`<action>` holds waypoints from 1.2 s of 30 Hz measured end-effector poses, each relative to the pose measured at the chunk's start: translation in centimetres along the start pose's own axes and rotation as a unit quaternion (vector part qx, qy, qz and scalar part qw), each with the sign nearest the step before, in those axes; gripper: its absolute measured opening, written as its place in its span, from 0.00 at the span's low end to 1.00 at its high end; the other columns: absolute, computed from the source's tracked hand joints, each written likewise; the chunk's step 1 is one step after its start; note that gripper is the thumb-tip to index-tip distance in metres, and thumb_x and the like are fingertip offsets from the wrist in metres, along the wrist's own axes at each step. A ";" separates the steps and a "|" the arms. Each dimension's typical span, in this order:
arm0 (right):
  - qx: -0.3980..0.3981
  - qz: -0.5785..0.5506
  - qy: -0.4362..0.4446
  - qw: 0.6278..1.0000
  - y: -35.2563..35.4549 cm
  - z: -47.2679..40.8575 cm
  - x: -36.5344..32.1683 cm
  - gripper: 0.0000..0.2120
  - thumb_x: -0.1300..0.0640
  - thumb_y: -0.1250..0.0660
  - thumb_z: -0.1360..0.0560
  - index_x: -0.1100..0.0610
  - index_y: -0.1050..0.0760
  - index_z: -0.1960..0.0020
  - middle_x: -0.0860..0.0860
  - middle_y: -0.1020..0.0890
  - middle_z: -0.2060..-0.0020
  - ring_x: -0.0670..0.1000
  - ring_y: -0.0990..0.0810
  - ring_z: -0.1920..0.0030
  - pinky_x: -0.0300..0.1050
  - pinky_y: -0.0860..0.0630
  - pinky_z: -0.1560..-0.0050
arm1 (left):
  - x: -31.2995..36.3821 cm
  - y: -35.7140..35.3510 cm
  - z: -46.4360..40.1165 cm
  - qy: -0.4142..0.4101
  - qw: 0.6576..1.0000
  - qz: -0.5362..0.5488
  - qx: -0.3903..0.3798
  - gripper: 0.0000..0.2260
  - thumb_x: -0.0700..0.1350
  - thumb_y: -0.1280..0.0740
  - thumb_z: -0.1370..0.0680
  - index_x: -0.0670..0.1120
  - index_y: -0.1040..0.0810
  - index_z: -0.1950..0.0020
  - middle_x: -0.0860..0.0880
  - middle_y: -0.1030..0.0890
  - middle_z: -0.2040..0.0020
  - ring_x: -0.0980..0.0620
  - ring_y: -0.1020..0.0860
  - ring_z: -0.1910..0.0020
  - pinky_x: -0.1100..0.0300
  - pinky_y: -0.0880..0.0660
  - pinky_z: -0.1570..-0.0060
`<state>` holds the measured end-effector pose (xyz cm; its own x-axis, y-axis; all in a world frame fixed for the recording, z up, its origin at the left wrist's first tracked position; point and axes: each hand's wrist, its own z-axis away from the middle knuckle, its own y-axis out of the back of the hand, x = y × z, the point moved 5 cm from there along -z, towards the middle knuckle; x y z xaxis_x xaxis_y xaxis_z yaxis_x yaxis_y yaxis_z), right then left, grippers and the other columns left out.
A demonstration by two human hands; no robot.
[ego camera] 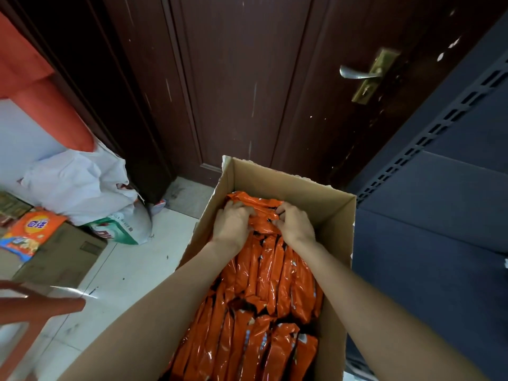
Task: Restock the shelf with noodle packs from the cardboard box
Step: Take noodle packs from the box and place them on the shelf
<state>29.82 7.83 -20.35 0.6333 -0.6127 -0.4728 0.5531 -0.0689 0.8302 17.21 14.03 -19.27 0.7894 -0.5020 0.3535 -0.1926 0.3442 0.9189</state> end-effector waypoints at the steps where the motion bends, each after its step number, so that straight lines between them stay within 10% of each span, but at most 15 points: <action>1: 0.008 -0.004 -0.006 1.000 0.0 -0.1 0.0 0.12 0.56 0.34 0.24 0.54 0.26 0.41 0.52 0.19 0.46 0.53 0.21 0.45 0.51 0.23 0.45 | -0.1 0.0 -0.2 0.002 1.000 0.006 0.007 0.12 0.43 0.34 0.23 0.52 0.23 0.41 0.51 0.26 0.36 0.49 0.33 0.34 0.54 0.37 0.34; 15: 0.151 -0.121 0.086 0.977 8.4 4.2 -2.4 0.05 0.60 0.34 0.24 0.50 0.25 0.56 0.51 0.24 0.47 0.48 0.25 0.44 0.42 0.30 0.43 | 2.6 8.3 3.4 -0.108 0.973 0.078 0.189 0.05 0.46 0.34 0.23 0.49 0.18 0.53 0.51 0.23 0.58 0.49 0.27 0.52 0.56 0.34 0.51; 25: 0.281 -0.218 0.129 0.926 18.7 13.1 -2.4 0.04 0.62 0.37 0.23 0.56 0.25 0.55 0.46 0.21 0.60 0.42 0.23 0.57 0.28 0.31 0.59 | 8.2 17.3 9.5 -0.176 0.932 0.162 0.271 0.04 0.45 0.35 0.22 0.48 0.20 0.52 0.53 0.28 0.60 0.52 0.27 0.55 0.56 0.28 0.57; 36: 0.356 -0.243 0.090 0.898 26.8 23.6 12.4 0.05 0.63 0.38 0.22 0.56 0.27 0.55 0.46 0.21 0.60 0.47 0.22 0.54 0.40 0.28 0.53 | 23.0 14.0 15.9 -0.258 0.922 0.176 0.226 0.05 0.44 0.36 0.21 0.48 0.21 0.50 0.53 0.26 0.57 0.53 0.27 0.51 0.59 0.29 0.53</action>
<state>39.72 -20.16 2.95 0.5229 -0.2410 -0.8176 0.3429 -0.8187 0.4606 23.40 -5.29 4.47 0.2707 -0.7737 0.5728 -0.7002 0.2501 0.6687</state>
